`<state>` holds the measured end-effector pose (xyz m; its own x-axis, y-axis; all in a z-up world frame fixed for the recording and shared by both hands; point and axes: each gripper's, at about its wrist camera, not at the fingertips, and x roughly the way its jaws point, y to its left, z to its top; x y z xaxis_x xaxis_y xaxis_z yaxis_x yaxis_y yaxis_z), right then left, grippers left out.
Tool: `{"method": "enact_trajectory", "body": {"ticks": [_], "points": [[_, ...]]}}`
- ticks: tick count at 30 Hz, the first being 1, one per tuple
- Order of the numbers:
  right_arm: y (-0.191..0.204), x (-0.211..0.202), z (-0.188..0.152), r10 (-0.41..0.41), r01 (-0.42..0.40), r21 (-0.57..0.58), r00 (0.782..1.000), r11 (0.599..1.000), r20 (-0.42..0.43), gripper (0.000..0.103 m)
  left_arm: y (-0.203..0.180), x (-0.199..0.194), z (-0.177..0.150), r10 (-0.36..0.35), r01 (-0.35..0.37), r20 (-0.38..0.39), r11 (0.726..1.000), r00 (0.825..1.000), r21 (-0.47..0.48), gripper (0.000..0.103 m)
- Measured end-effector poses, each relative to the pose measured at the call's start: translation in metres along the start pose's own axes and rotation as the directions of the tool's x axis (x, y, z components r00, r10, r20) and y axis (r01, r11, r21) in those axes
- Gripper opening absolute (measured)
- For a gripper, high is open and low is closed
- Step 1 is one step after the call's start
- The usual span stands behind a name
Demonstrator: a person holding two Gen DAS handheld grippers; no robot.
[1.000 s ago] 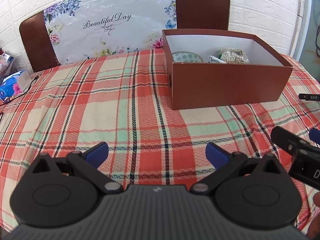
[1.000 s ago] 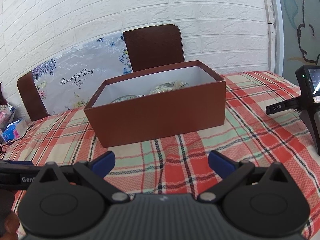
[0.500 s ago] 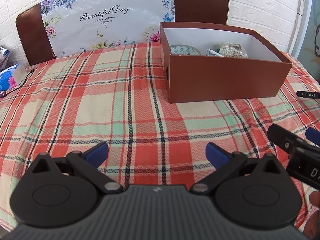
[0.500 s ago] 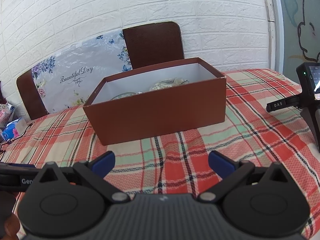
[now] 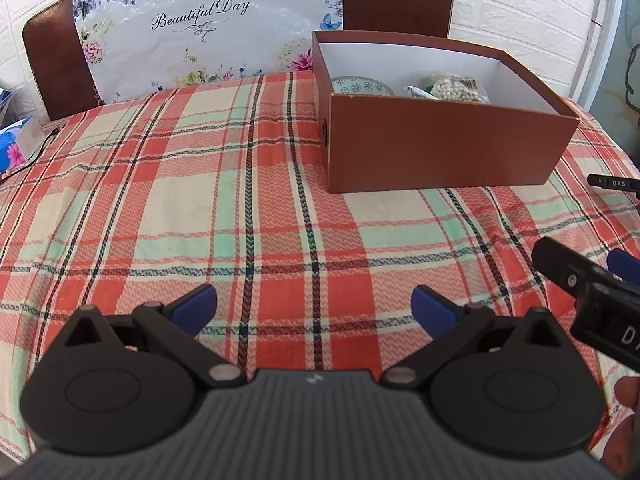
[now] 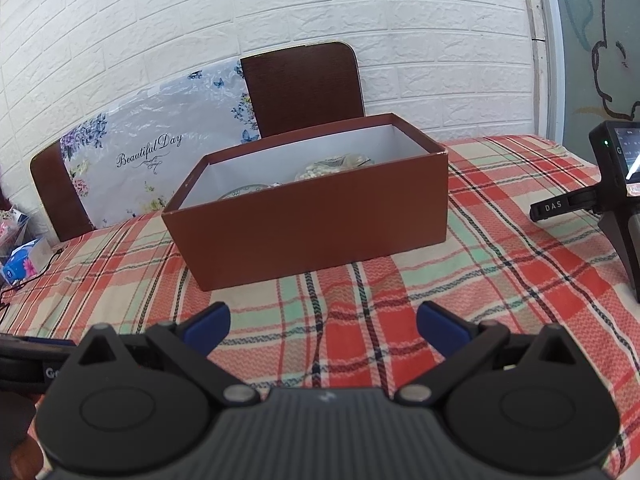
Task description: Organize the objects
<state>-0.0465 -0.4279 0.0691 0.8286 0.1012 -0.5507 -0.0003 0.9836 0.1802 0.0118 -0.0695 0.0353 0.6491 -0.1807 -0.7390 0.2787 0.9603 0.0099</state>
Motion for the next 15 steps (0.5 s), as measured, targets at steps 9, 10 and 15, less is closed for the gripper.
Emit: {"method": "enact_trajectory", "body": {"ticks": [9, 10, 15], "points": [[0.0032, -0.0008, -0.0012, -0.003, 0.003, -0.003, 1.0, 1.0, 0.001, 0.103, 0.0026, 0.0019, -0.0006, -0.011, 0.011, -0.009, 1.0, 1.0, -0.02, 0.103], [0.003, -0.0008, -0.0011, -0.004, 0.004, -0.003, 1.0, 1.0, 0.001, 0.103, 0.0025, 0.0004, -0.0012, -0.01, 0.01, 0.005, 1.0, 1.0, -0.018, 0.103], [0.003, -0.0002, -0.001, -0.004, 0.004, -0.006, 1.0, 1.0, -0.002, 0.103, 0.0038, -0.0051, 0.0009, -0.016, 0.017, 0.039, 1.0, 0.999, -0.027, 0.103]]}}
